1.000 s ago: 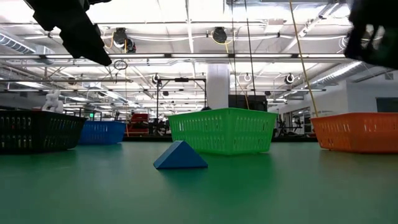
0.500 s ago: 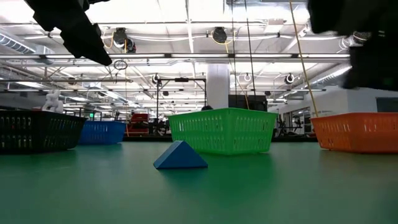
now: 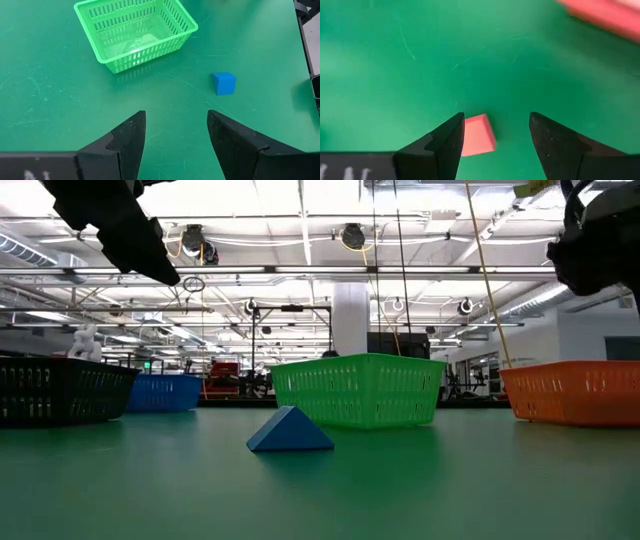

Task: Sort & place blocks by color
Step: Put the orange block into the blue basket

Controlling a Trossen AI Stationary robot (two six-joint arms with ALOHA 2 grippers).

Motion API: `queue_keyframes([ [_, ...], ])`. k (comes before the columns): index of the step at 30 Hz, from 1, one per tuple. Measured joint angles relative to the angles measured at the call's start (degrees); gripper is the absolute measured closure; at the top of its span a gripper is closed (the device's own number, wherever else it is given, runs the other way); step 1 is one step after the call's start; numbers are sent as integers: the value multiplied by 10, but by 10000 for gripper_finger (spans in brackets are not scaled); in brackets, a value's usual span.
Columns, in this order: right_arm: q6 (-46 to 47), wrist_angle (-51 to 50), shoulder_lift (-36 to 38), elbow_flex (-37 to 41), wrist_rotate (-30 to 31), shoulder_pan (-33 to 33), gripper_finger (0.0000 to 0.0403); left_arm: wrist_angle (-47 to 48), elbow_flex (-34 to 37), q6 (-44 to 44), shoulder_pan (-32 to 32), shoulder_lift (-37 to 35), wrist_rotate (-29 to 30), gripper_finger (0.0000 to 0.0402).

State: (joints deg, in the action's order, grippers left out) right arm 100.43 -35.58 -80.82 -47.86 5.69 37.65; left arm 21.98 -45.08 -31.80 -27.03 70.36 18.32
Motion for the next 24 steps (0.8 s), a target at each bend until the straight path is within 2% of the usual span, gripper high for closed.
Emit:
queue_keyframes([
  [9, -34, 81, -70, 0, -35, 13, 190, 0, 0, 0, 0, 0, 0, 188],
  [18, -26, 103, -72, 0, -28, 32, 190, 0, 0, 0, 0, 0, 0, 188],
  [24, -95, 110, -72, 0, -26, 42, 190, 0, 0, 0, 0, 0, 0, 188],
])
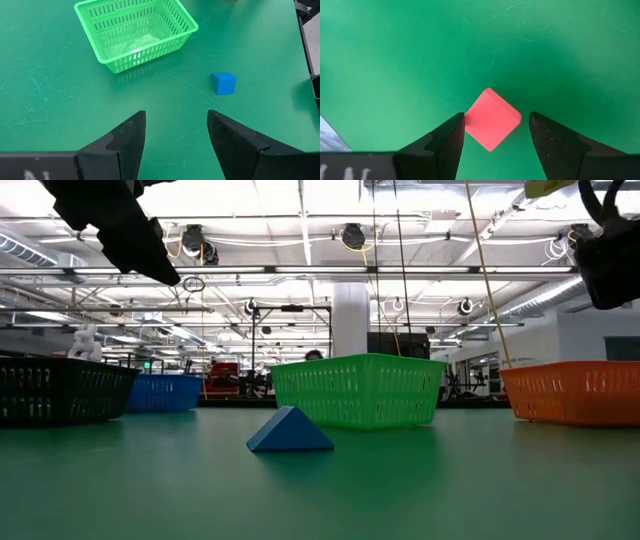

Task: Sort & place blocks by color
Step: Put the orange block into the blue basket

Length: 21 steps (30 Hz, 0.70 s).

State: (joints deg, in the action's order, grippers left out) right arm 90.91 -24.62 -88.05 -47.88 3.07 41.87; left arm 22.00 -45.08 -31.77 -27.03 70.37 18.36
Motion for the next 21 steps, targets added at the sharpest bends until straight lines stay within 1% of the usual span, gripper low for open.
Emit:
queue_keyframes([
  [6, -77, 8, 0, 0, 1, 3, 190, 0, 0, 0, 0, 0, 0, 188],
  [11, -90, 32, 0, 0, 25, 3, 190, 0, 0, 0, 0, 0, 0, 188],
  [14, -46, 32, 0, 0, 14, 2, 190, 0, 0, 0, 0, 0, 0, 188],
  [18, 99, 16, 0, 0, -21, 2, 190, 0, 0, 0, 0, 0, 0, 188],
  [21, 160, 31, 0, 0, -32, 3, 190, 0, 0, 0, 0, 0, 0, 188],
])
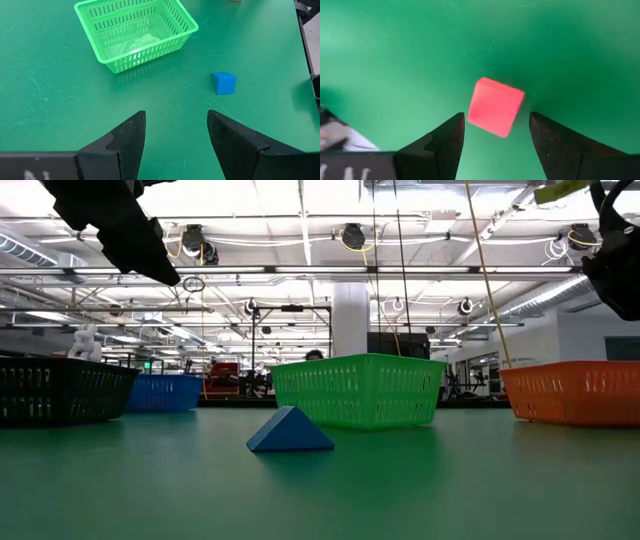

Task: Sort & place blocks by color
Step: Put the orange block into the blue basket

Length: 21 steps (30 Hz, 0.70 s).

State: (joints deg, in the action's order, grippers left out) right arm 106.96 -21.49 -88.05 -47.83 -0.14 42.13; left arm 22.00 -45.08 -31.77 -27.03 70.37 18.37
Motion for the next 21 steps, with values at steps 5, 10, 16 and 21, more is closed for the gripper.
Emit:
queue_keyframes([
  [5, 21, 41, 0, 0, 0, -2, 188, 0, 0, 2, 0, 0, 0, 188],
  [10, 41, 17, 0, 0, 2, -5, 159, 0, 0, 11, 0, 0, 0, 188],
  [16, 103, 18, 1, 15, 16, -5, 126, 1, 0, 17, 0, 0, 0, 188],
  [21, 137, 32, 0, 21, 28, -5, 124, 2, 0, 28, 0, 0, 0, 188],
])
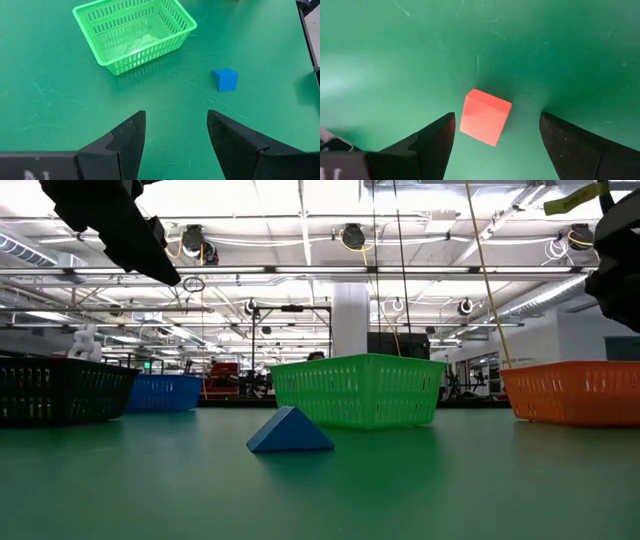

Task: Sort & place blocks by color
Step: Put the orange block into the blue basket

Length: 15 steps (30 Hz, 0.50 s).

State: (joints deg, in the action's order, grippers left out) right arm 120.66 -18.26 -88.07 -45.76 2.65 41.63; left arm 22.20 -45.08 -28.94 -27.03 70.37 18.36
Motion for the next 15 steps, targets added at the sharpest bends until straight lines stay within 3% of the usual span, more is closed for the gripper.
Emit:
queue_keyframes([
  [10, 32, 55, -5, 0, 9, 0, 124, 1, 0, 2, 0, 0, 0, 188],
  [15, 21, 77, -50, -1, -2, 0, 124, 2, 0, 2, 0, 0, 0, 188],
])
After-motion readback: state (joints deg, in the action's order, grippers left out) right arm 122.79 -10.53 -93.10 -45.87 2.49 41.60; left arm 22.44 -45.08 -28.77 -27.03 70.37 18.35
